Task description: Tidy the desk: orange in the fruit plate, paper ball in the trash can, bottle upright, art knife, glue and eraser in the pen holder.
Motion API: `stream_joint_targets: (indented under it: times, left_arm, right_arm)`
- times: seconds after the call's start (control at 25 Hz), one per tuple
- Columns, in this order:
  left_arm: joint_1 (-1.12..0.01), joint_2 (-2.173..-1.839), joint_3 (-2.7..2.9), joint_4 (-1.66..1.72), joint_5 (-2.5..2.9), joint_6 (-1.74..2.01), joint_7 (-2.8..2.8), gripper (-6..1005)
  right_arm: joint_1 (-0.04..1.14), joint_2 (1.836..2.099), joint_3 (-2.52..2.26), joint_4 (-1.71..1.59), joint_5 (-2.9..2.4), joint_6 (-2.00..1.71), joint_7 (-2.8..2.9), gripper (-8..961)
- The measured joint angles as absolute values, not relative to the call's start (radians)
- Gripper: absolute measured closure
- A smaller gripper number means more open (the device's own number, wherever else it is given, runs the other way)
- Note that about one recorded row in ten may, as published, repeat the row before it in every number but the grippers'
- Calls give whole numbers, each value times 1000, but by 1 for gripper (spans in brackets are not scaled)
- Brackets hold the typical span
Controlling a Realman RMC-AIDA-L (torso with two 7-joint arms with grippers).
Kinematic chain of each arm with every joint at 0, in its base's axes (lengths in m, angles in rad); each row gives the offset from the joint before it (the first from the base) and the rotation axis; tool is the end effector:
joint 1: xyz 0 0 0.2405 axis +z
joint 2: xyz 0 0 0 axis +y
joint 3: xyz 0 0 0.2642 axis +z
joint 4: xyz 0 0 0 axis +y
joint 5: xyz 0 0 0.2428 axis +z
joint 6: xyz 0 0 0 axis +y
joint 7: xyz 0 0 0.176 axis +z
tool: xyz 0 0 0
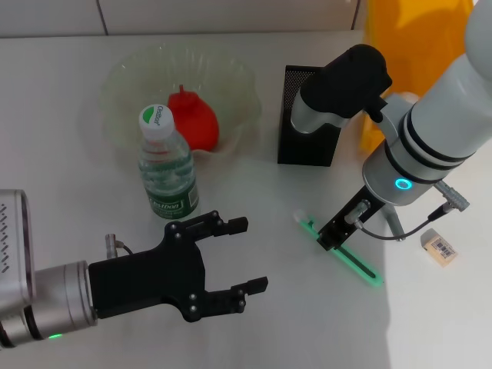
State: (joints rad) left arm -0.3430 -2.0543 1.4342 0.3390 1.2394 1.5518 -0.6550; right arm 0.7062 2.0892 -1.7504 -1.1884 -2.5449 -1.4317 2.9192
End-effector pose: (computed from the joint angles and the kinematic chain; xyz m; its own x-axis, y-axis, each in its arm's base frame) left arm -0.2810 0.2673 -0.1110 0.7741 -0.0041 0.6330 0.1531 -0.9691 -0.1935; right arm 0.1669 0.3704 -0.1199 0.6282 -0.7119 0.3139 -0.5792 -0.6973 -0.4223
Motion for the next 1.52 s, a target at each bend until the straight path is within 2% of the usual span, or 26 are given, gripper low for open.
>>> stream_joint_targets:
  times: [0.12, 0.36, 0.48, 0.68, 0.88, 1.08, 1.52]
  left_arm:
    - [-342, -2054, 1434, 339, 1239, 1553, -655, 216]
    - [-338, -2051, 1434, 339, 1239, 1557, -655, 216]
    - [-338, -2051, 1434, 339, 1239, 1557, -655, 216]
    - [-336, -2050, 1434, 347, 1240, 1557, -655, 216]
    - [-337, -2049, 1434, 348, 1240, 1551, -655, 216]
    - [-339, -2050, 1434, 348, 1241, 1549, -655, 216]
    - [-337, -2048, 1433, 348, 1241, 1548, -655, 216]
  right_arm:
    - [684, 2086, -1739, -1248, -2544, -1434, 2918, 786]
    - [555, 2082, -1567, -1586, -2546, -1488, 2884, 771]
    - [434, 2086, -1495, -1758, -2538, -1322, 2817, 760]
    - [340, 2087, -1508, -1737, -2452, -1037, 2703, 740]
    - [358, 2084, -1521, -1511, -2196, -814, 2460, 721]
    - [409, 2083, -1519, -1353, -2051, -755, 2311, 701]
    - [391, 2084, -1555, -1304, -2040, -742, 2242, 658]
